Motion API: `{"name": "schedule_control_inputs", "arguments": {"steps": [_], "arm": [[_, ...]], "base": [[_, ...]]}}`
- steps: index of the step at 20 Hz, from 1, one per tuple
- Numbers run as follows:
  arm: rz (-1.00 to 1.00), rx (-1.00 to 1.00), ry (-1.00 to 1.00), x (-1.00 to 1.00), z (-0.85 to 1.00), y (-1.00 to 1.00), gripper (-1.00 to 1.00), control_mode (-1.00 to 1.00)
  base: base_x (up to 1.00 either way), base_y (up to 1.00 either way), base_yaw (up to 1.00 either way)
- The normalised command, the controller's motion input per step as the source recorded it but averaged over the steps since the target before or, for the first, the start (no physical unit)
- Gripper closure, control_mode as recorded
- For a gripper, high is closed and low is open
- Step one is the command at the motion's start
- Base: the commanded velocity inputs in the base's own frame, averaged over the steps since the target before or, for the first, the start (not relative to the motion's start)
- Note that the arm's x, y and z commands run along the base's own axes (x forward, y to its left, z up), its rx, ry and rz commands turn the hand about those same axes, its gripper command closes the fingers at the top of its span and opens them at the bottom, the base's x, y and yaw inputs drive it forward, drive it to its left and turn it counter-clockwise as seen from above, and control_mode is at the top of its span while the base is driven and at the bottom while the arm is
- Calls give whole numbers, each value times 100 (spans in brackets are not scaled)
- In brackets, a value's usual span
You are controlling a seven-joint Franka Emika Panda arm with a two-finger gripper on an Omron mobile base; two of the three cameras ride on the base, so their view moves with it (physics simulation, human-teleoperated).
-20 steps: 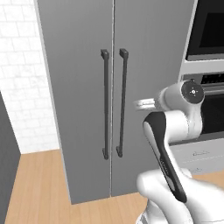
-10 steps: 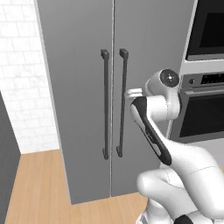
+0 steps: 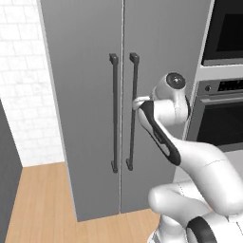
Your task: Grab a lemon wedge from the fridge and one ice cube from the ice bowl, and put them in the glass of lemonade.
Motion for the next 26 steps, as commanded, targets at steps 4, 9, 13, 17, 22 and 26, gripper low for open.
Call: {"name": "schedule_control_inputs", "arguments": {"steps": [4,9,13,17,22,26], "arm": [[0,0,-4,50,-27,0,-100,-100],[0,0,0,44,-21,0,-100,-100],[0,0,0,43,-18,1,-100,-100],[0,0,0,40,-16,10,-100,-100],[0,0,0,28,-11,5,-100,-100],[0,0,0,24,-16,-1,-100,-100]], "base": [[0,0,0],[0,0,0],[0,0,0],[0,0,0],[0,0,0],[0,0,0]]}}
